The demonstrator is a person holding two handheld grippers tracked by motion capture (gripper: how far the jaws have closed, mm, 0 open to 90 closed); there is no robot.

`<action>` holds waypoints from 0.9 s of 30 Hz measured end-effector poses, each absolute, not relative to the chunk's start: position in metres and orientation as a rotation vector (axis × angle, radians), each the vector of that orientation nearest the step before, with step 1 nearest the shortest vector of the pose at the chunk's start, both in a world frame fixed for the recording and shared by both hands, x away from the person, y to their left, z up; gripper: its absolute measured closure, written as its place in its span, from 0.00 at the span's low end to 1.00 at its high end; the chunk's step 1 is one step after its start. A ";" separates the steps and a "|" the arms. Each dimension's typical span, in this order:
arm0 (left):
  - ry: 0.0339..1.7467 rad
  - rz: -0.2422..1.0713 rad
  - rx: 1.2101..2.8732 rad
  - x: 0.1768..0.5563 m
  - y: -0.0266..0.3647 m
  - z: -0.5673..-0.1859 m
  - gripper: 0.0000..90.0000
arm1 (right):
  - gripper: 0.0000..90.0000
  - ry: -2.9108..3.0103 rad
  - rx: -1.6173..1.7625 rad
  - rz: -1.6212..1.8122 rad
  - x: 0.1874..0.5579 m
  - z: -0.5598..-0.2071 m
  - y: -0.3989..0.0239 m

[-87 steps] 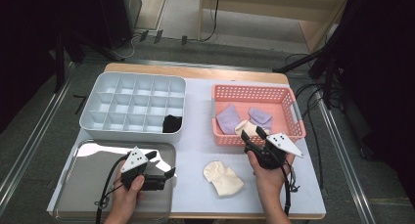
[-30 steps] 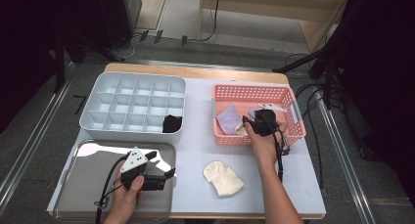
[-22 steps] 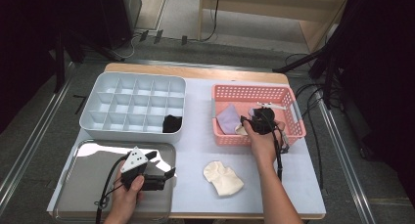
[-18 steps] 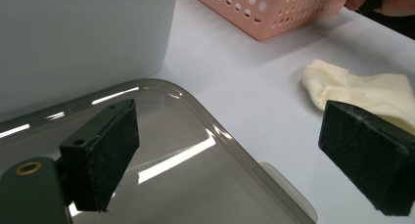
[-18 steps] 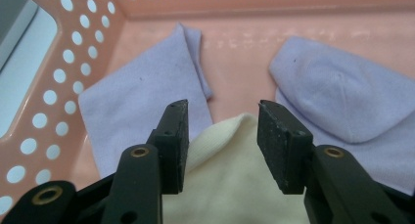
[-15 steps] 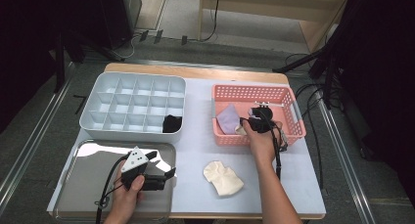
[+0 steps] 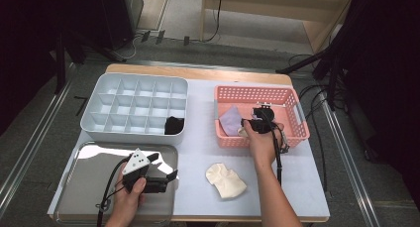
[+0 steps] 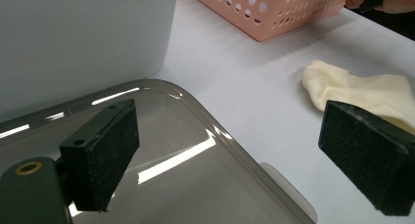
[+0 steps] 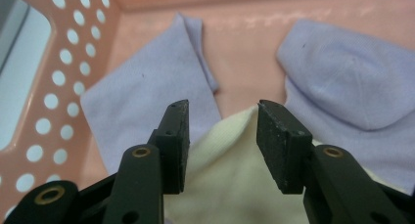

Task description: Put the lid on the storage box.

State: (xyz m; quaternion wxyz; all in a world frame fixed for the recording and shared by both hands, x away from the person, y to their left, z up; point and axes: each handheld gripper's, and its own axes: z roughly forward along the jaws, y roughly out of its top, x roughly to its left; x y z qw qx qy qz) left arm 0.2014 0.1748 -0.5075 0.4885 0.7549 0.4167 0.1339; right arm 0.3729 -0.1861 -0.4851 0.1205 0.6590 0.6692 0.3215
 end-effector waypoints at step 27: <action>1.015 0.328 1.831 0.201 0.175 -0.507 0.09 | 0.97 2.030 1.536 1.328 0.354 -0.455 -0.164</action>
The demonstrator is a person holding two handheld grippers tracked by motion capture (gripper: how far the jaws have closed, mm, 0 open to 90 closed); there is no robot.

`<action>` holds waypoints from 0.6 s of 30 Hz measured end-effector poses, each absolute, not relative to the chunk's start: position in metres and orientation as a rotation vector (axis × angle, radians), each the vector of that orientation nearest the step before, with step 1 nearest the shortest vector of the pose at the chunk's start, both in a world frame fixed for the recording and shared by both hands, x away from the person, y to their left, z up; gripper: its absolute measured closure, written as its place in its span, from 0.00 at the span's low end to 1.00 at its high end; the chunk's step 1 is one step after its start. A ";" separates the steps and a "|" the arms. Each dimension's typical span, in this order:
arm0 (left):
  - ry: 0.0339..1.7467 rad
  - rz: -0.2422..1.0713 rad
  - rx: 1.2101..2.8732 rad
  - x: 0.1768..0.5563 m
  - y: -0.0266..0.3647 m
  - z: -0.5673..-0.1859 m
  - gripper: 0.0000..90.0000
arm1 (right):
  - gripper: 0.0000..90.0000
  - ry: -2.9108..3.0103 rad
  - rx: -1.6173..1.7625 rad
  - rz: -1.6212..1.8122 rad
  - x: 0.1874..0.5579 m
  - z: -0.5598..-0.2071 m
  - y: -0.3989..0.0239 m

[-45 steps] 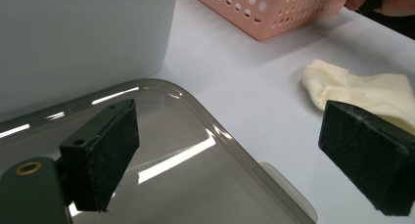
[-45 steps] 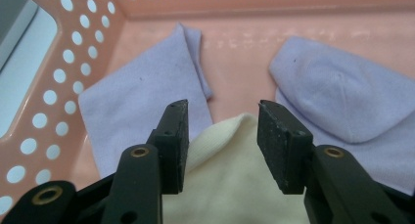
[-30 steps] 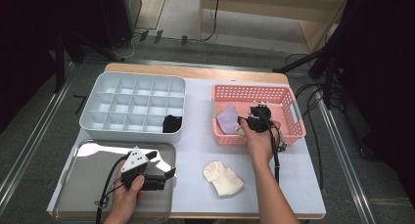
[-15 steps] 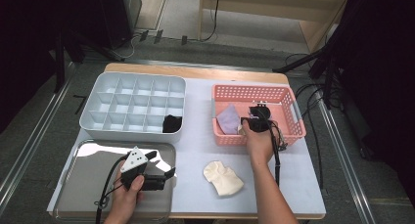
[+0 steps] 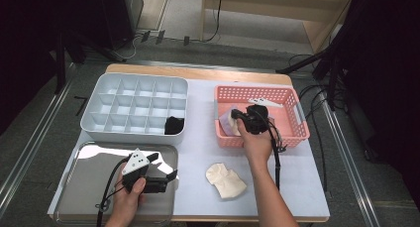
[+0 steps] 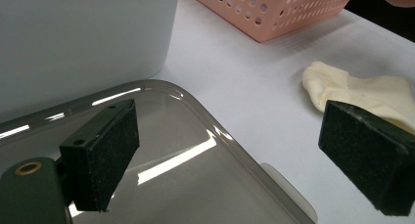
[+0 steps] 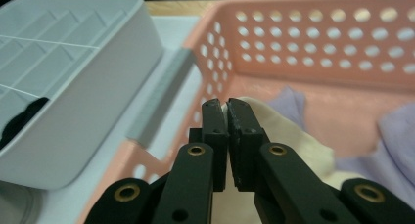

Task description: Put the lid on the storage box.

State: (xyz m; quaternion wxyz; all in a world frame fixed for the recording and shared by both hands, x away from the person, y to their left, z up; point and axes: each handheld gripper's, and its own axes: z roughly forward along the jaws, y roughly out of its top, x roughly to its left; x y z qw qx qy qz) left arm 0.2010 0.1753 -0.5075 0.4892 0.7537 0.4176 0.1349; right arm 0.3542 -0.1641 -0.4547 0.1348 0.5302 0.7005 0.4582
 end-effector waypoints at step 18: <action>1.014 0.329 1.838 0.201 0.175 -0.507 0.09 | 0.84 1.858 1.784 1.039 0.359 -0.473 -0.217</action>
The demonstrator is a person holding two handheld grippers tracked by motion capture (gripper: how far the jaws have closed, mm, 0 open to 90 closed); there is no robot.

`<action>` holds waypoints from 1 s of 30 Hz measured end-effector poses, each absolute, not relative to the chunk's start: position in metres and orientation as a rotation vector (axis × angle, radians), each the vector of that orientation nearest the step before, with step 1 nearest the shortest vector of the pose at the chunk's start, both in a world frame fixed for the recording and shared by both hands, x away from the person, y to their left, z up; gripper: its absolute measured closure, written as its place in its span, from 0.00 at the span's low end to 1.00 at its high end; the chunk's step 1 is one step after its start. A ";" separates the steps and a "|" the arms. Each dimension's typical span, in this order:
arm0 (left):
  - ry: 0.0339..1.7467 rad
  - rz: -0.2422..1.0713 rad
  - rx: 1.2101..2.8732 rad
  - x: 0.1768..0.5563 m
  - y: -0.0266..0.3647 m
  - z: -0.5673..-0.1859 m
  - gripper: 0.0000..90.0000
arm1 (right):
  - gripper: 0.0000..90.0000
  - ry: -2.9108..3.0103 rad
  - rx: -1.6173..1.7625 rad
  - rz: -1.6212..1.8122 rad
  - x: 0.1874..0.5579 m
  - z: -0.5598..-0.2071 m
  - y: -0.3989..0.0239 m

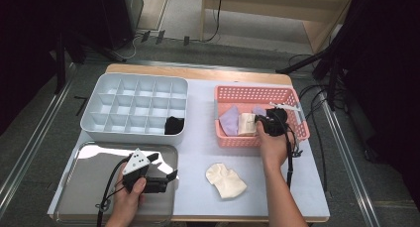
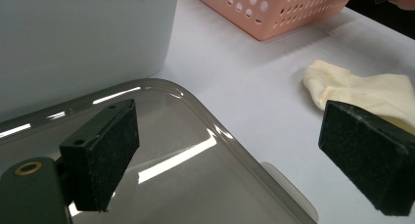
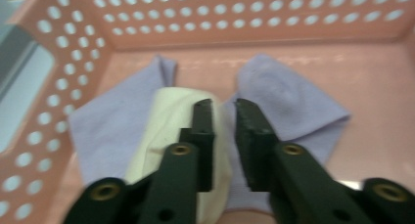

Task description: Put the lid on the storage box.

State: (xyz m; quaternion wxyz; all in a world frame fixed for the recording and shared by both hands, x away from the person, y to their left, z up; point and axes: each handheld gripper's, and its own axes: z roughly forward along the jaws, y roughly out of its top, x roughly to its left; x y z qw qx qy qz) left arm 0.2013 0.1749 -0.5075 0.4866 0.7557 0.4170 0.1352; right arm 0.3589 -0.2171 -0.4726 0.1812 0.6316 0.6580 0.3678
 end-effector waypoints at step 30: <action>1.013 0.328 1.835 0.201 0.175 -0.507 0.09 | 0.37 1.969 1.835 0.883 0.372 -0.485 -0.182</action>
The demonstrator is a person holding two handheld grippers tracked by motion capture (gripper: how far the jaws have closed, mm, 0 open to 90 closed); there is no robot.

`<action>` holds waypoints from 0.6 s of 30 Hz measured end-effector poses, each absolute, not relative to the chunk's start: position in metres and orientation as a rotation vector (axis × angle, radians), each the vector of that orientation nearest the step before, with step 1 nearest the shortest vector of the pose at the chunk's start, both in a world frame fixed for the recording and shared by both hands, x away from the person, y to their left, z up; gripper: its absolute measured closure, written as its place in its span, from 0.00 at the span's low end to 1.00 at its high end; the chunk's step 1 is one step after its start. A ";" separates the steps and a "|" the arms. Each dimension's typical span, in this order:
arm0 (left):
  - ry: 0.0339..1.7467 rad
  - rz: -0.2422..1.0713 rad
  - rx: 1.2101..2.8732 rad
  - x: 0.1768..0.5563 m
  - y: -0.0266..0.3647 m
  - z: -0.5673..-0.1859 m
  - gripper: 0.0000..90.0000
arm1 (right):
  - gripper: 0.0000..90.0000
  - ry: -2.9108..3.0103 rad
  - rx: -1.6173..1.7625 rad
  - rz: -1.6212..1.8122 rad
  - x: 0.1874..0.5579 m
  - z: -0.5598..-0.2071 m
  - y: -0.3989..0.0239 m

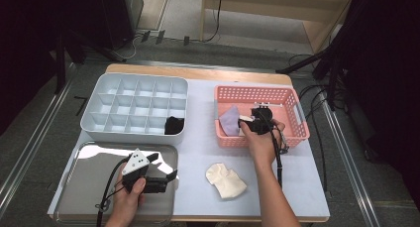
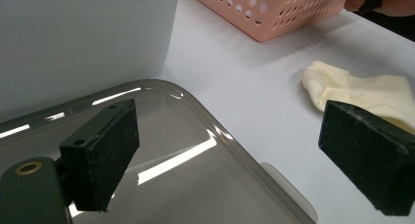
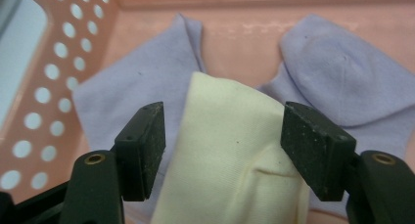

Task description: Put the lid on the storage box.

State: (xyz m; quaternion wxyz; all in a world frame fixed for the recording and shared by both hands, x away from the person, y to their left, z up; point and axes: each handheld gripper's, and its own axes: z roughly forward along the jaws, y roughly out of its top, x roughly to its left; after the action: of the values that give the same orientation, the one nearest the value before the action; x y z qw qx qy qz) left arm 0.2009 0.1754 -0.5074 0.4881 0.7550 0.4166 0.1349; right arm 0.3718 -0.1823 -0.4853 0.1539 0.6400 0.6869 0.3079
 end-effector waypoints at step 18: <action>1.018 0.325 1.833 0.201 0.176 -0.507 0.09 | 0.97 2.090 1.849 0.906 0.373 -0.487 -0.176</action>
State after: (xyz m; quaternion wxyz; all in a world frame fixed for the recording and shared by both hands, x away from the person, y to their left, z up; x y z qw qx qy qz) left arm 0.2007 0.1757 -0.5074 0.4879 0.7541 0.4188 0.1335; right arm 0.3729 -0.1760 -0.4866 0.1038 0.6268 0.7085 0.3070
